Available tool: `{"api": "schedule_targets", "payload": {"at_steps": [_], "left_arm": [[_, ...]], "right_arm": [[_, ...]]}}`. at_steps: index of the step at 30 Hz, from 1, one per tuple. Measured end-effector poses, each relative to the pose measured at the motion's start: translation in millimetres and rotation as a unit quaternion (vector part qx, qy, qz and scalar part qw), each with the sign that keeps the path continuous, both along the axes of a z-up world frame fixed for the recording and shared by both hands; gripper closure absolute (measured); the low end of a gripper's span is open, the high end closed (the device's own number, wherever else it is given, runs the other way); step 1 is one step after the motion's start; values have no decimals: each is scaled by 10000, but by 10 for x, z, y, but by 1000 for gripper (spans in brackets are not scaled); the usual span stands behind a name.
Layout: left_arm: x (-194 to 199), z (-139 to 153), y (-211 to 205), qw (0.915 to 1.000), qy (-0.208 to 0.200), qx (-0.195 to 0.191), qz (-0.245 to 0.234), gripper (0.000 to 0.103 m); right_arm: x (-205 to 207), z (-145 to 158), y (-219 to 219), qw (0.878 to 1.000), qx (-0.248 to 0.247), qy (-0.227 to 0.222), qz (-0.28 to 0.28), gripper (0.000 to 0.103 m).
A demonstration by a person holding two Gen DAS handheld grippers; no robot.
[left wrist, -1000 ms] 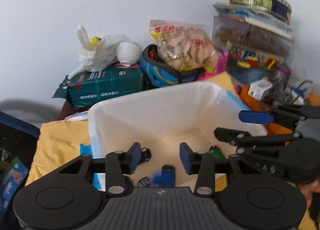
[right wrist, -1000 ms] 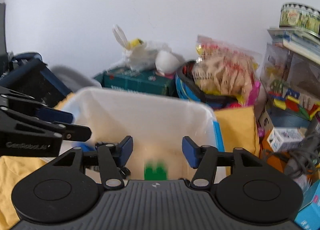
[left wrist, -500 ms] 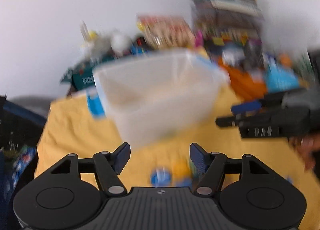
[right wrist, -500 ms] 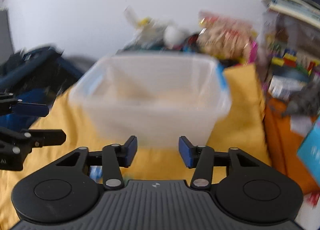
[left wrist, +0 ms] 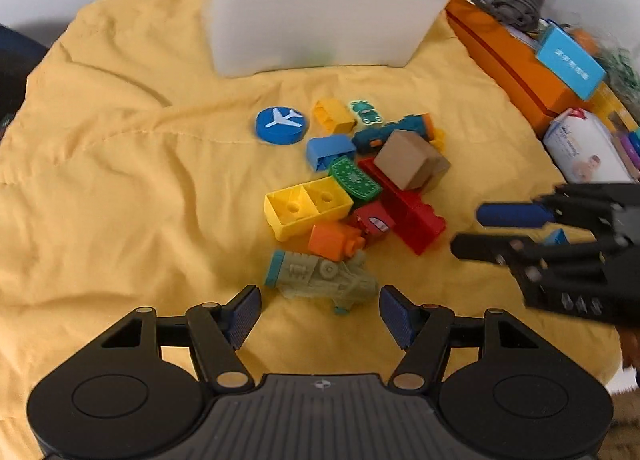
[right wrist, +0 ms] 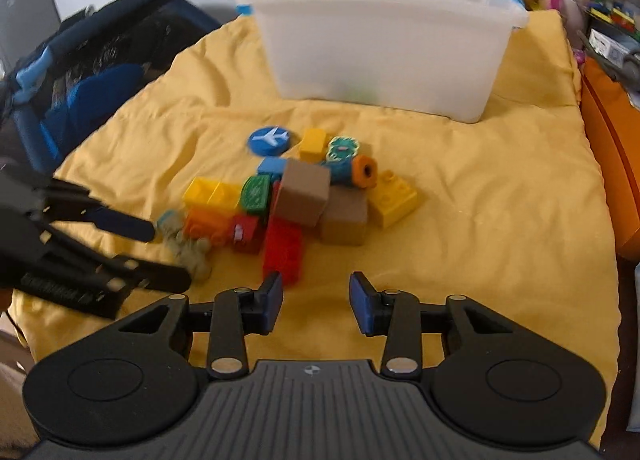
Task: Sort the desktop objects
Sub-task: 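Grasp the grey toy figure with the left tool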
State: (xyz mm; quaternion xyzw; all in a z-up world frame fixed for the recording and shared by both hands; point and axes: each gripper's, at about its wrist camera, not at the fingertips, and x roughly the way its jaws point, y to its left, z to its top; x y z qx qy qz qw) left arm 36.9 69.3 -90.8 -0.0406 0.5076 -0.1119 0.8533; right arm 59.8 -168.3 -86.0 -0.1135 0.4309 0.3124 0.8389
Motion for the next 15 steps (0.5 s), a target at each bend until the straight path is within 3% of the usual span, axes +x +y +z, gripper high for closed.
{"api": "schedule_targets", "payload": {"at_steps": [5, 8, 15], "left_arm": [[60, -20, -89, 9992, -261, 141, -252, 40], [69, -6, -109, 9982, -234, 118, -536, 63], [-196, 15, -112, 9955, 136, -209, -909, 68]], "right_arm": [[-75, 9, -7, 9999, -105, -104, 54, 62], [-171, 46, -58, 9994, -207, -248, 137, 62], [-420, 178, -606, 9956, -360, -546, -678, 60]]}}
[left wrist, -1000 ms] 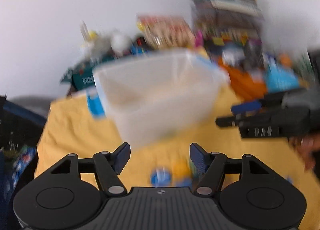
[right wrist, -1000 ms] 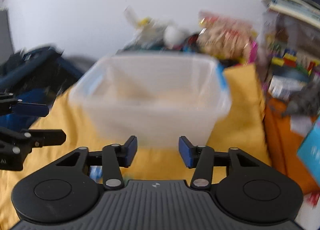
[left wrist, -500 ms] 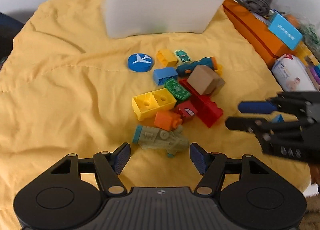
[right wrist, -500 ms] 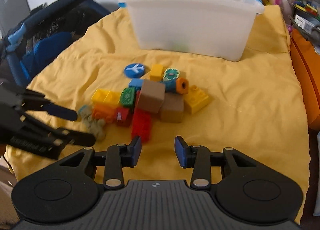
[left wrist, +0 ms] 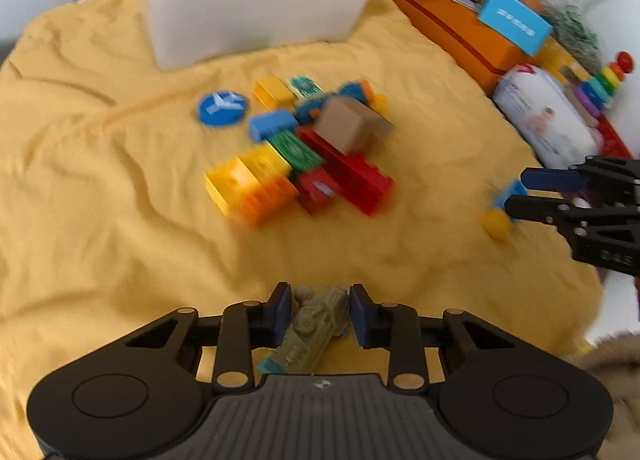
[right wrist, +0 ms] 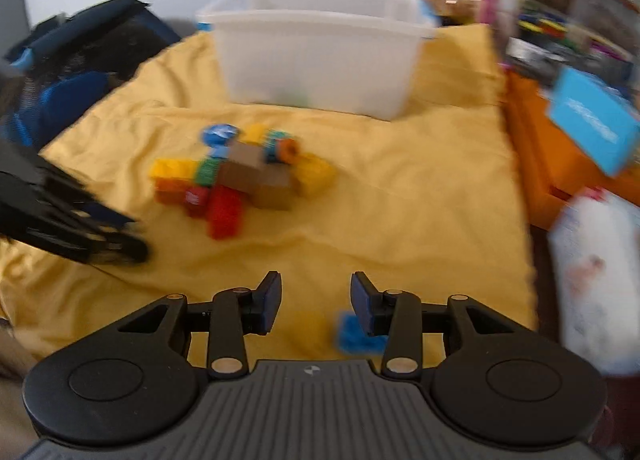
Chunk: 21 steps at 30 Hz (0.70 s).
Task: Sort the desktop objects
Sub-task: 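Grasp the grey toy figure with the left tool, then grasp the teal toy figure with the right tool while the left tool holds the grey figure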
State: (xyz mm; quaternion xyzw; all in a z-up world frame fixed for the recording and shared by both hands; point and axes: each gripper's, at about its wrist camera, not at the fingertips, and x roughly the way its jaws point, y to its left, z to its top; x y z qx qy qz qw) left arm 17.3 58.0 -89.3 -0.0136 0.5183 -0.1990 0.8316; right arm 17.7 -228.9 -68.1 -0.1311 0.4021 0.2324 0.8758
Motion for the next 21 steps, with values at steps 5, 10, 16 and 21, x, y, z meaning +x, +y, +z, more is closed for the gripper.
{"api": "schedule_targets", "payload": {"at_steps": [5, 10, 16, 21], "left_arm": [[-96, -11, -70, 9997, -113, 149, -164, 67], [-136, 43, -56, 9995, -174, 252, -62, 59], [-193, 92, -1, 9993, -235, 271, 138, 58], [-290, 110, 34, 9986, -284, 374, 236, 58]], "right_arm": [[-43, -155, -151, 9985, -239, 456, -175, 60], [-108, -45, -53, 9995, -139, 147, 230, 59], [106, 55, 295, 9970, 319, -114, 701, 61], [379, 61, 597, 9947, 141, -429, 926, 69]]}}
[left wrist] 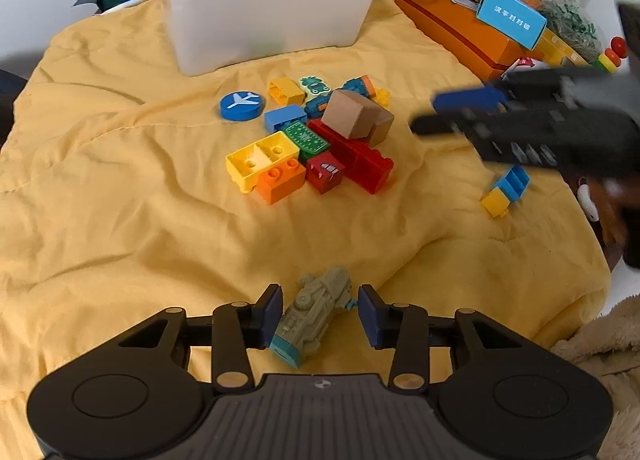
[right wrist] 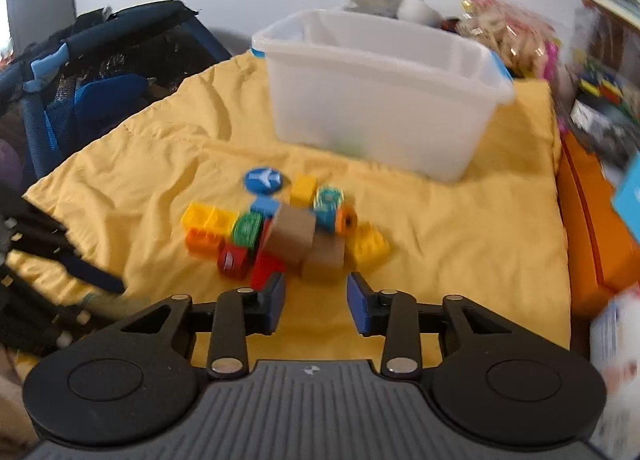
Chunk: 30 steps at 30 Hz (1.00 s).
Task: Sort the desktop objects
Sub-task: 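Grasp the teal toy figure with the right tool while the left tool holds the grey figure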
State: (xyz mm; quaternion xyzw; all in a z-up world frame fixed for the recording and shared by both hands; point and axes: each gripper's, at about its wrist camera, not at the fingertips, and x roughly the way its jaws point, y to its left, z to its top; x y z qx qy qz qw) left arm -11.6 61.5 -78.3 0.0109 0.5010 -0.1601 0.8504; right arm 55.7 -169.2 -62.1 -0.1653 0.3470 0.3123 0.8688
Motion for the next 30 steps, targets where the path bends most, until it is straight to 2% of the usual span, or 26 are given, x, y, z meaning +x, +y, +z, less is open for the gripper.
{"api": "schedule_targets", "payload": {"at_steps": [4, 9, 15, 18, 19, 20, 21, 25, 26, 28, 30], "left_arm": [[-29, -11, 25, 10000, 13, -19, 59, 57], [-71, 1, -16, 10000, -14, 32, -18, 57], [-87, -1, -27, 10000, 57, 22, 7, 56], [-95, 2, -24, 10000, 81, 13, 12, 55], [-93, -1, -21, 10000, 95, 6, 31, 55], [-88, -5, -19, 9999, 107, -3, 52, 55], [-85, -14, -19, 9999, 120, -13, 71, 55], [-80, -13, -25, 9999, 133, -19, 88, 55], [-79, -13, -24, 9999, 132, -26, 93, 55], [-77, -12, -26, 9999, 138, -19, 88, 54], [-84, -9, -34, 9999, 148, -4, 82, 54]], "right_arm": [[227, 22, 107, 9987, -214, -452, 49, 69], [613, -167, 243, 9981, -491, -116, 365, 69], [741, -242, 377, 9975, -221, 138, 658, 67], [802, -255, 365, 9973, -151, 405, 601, 77], [791, -256, 357, 9971, -177, 444, 600, 82], [750, -254, 341, 9968, -220, 449, 623, 94], [706, -247, 331, 9965, -244, 449, 667, 96], [505, -191, 280, 9936, -183, 599, 945, 96], [478, -174, 281, 9942, -238, 458, 948, 95], [491, -134, 284, 9955, -394, 35, 867, 85], [596, -138, 329, 9929, -615, -38, 1019, 81]]}}
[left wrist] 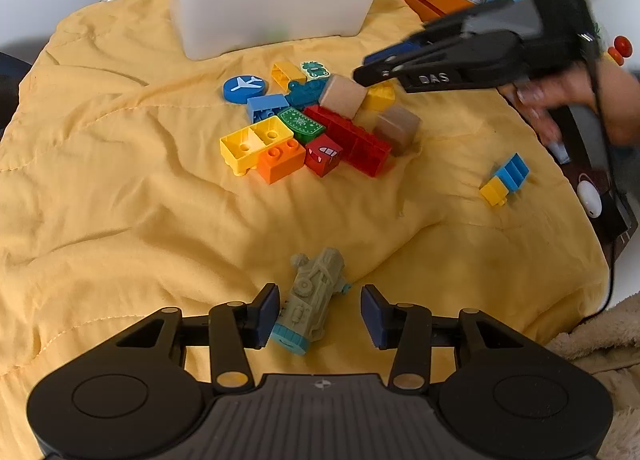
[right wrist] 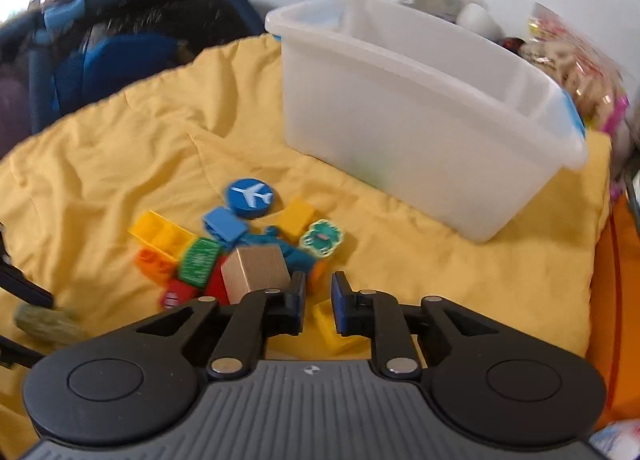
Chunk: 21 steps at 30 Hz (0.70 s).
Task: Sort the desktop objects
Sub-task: 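Grasp the teal toy figure with the right tool while the left tool holds the grey figure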
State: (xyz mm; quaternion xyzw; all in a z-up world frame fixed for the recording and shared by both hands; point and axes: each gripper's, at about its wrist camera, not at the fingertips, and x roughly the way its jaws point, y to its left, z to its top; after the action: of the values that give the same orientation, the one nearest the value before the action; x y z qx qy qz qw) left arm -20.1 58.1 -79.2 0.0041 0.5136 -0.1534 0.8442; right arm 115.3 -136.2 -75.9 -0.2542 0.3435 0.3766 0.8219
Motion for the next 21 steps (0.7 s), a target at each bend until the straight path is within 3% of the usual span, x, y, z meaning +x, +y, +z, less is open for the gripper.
{"api": "schedule_targets", "payload": {"at_steps": [4, 6, 12, 17, 21], "left_arm": [[-27, 5, 8, 10000, -10, 19, 38, 54], [-40, -2, 27, 10000, 2, 5, 78, 54], [-48, -26, 87, 9998, 20, -58, 211, 54], [-41, -15, 105, 9996, -21, -56, 258, 54], [-24, -42, 88, 9996, 42, -54, 258, 53]], "right_arm": [[155, -86, 152, 9944, -688, 17, 802, 75], [202, -106, 190, 9905, -796, -8, 1120, 74], [213, -129, 420, 9746, -851, 208, 2063, 71], [290, -167, 578, 9770, -578, 425, 2010, 66], [185, -136, 677, 9641, -681, 372, 2538, 53]]}}
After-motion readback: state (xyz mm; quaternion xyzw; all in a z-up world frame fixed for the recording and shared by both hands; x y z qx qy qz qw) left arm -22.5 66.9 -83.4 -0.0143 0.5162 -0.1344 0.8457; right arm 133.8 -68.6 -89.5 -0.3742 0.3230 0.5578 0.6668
